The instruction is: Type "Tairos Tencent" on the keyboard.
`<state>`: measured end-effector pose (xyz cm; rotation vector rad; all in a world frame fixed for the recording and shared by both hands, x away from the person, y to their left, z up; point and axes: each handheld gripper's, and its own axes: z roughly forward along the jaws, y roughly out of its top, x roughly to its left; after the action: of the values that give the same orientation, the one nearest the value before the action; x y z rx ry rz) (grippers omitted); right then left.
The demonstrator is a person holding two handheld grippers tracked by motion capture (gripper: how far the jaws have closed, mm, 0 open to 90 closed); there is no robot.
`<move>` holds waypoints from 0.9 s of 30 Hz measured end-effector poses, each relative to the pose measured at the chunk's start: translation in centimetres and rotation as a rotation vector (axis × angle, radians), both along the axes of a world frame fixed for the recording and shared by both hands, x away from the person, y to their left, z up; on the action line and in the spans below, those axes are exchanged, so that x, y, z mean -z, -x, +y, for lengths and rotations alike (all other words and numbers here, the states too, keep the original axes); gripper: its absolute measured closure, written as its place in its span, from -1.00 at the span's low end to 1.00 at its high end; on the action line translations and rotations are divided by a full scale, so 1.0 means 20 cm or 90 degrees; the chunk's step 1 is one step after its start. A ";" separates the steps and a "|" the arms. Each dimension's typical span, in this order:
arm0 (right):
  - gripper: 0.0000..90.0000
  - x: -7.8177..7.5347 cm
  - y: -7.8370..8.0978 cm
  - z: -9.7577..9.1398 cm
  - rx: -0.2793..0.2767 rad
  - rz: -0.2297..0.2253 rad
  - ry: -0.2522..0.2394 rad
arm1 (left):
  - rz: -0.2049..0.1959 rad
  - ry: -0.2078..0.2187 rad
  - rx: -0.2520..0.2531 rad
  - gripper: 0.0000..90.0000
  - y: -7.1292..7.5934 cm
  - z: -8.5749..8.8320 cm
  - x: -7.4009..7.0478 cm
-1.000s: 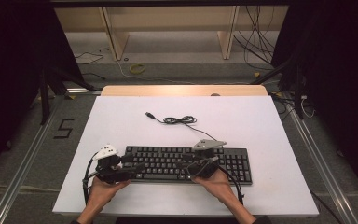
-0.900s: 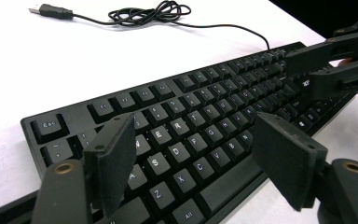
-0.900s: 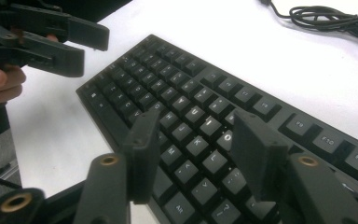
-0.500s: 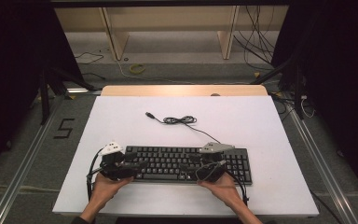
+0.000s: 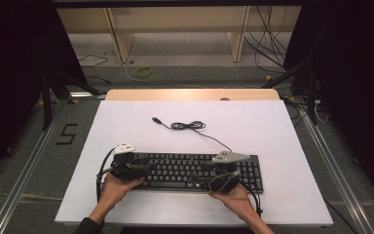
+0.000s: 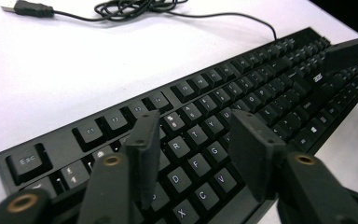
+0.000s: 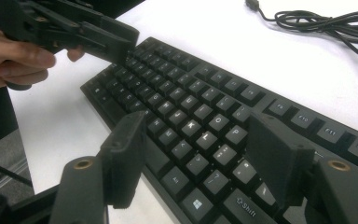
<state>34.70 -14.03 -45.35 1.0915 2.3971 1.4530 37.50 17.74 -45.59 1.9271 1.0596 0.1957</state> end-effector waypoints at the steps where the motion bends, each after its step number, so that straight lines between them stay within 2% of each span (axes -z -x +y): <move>1: -0.15 0.00 0.00 0.00 0.001 0.000 0.000 | 0.001 -0.005 0.001 0.29 -0.01 -0.01 0.00; 5: -0.15 0.00 0.01 -0.01 0.002 -0.002 -0.001 | 0.006 -0.035 0.009 0.45 -0.02 -0.04 0.02; 16: -0.19 -0.01 0.03 -0.03 0.002 -0.005 -0.004 | 0.016 -0.076 0.029 0.93 -0.06 -0.08 0.06; 25: -0.20 -0.01 0.04 -0.04 0.002 -0.003 -0.003 | 0.018 -0.091 0.032 0.98 -0.08 -0.11 0.07; 27: -0.20 -0.01 0.04 -0.04 0.002 -0.003 -0.003 | 0.026 -0.096 0.033 0.98 -0.08 -0.11 0.08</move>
<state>33.95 -14.89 -45.24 1.0925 2.3887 1.4595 39.16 15.62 -47.11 2.0988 1.0456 0.2135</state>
